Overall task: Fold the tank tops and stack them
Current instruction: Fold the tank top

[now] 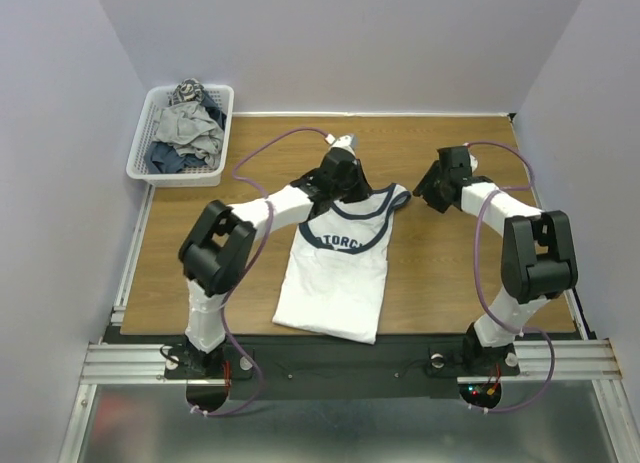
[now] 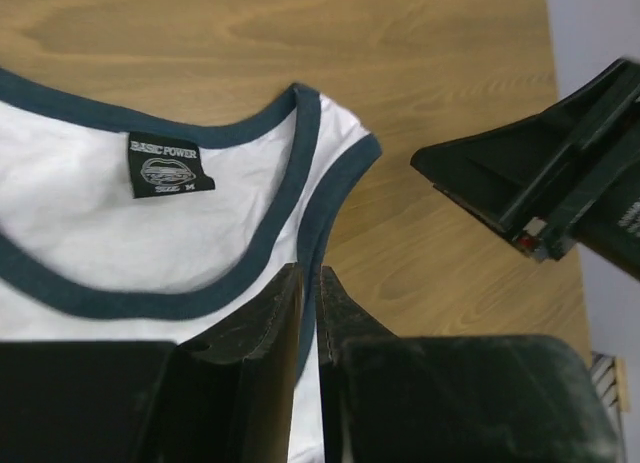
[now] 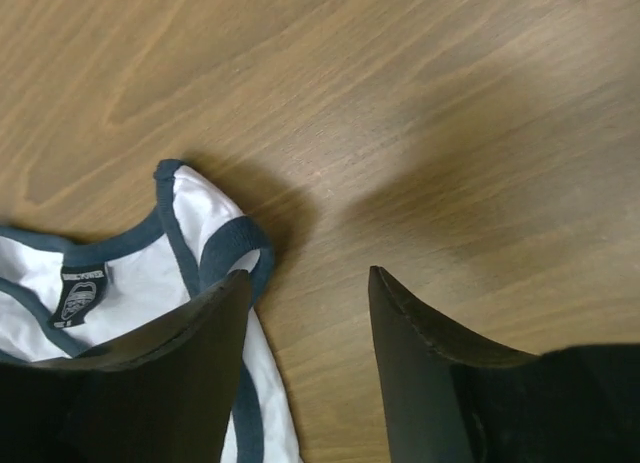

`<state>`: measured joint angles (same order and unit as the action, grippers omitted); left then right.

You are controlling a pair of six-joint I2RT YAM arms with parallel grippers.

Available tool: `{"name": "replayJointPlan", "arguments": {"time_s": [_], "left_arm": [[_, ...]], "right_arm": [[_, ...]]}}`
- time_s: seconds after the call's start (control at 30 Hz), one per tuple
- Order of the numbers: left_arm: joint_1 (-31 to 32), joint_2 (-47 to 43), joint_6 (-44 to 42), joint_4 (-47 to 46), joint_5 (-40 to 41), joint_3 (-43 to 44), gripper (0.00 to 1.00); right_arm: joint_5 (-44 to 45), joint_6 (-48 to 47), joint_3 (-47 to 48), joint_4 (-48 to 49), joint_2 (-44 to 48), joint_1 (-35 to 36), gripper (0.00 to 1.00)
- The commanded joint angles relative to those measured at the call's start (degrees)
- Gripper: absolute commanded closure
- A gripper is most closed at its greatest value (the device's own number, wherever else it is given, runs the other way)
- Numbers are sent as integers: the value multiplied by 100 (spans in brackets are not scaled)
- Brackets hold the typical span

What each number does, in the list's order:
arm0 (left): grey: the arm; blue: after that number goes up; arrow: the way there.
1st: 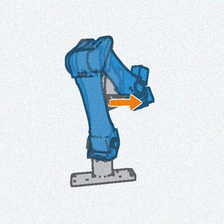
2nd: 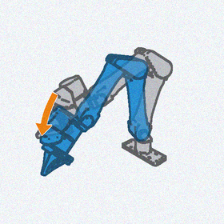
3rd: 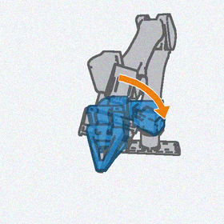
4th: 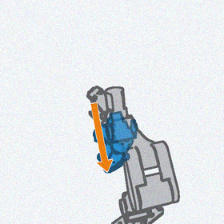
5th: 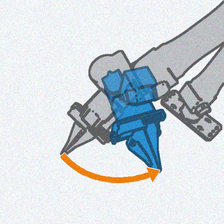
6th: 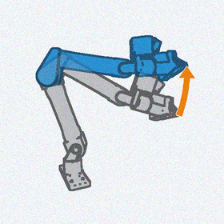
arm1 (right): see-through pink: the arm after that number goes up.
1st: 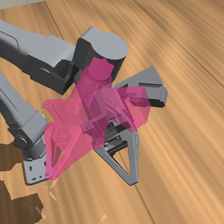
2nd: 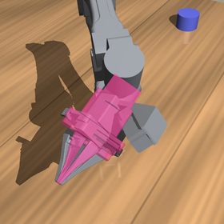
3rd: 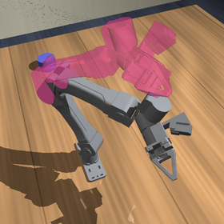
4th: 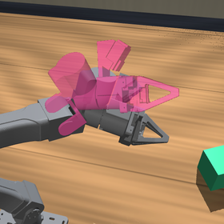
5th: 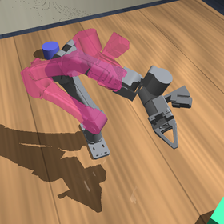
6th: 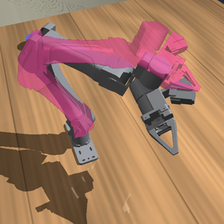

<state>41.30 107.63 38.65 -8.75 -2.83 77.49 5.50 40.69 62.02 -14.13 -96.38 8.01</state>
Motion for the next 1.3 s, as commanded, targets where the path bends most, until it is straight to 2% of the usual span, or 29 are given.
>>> {"name": "replayJointPlan", "arguments": {"time_s": [0.0, 0.2, 0.3, 0.6, 0.73, 0.9, 1.07, 1.27], "left_arm": [[36, 590, -569, -487, -884, 898, 79], [45, 1575, -570, -575, -1237, 1707, 79], [36, 1962, -570, -522, -1264, 2041, 79], [36, 2859, -613, -198, -1264, 3016, 80], [27, 3131, -622, -83, -1229, 3271, 80], [36, 3167, -622, -56, -1132, 3290, 80], [19, 3246, -613, -48, -1202, 3395, 80], [-17, 3264, -613, -56, -1325, 3474, 80]], "right_arm": [[-216, -87, 433, 262, -241, -1, 46], [-84, 53, 460, 314, -487, -19, 64], [56, 123, 399, 384, -505, -28, 70], [22, 238, 495, 622, -900, -54, 72], [-110, 273, 565, 675, -1040, -63, 77], [-496, 317, 583, 946, -1024, -63, 82], [-1102, 343, 706, 1237, -1128, -63, 82], [-1429, 466, 803, 1360, -1278, -63, 83]]}}
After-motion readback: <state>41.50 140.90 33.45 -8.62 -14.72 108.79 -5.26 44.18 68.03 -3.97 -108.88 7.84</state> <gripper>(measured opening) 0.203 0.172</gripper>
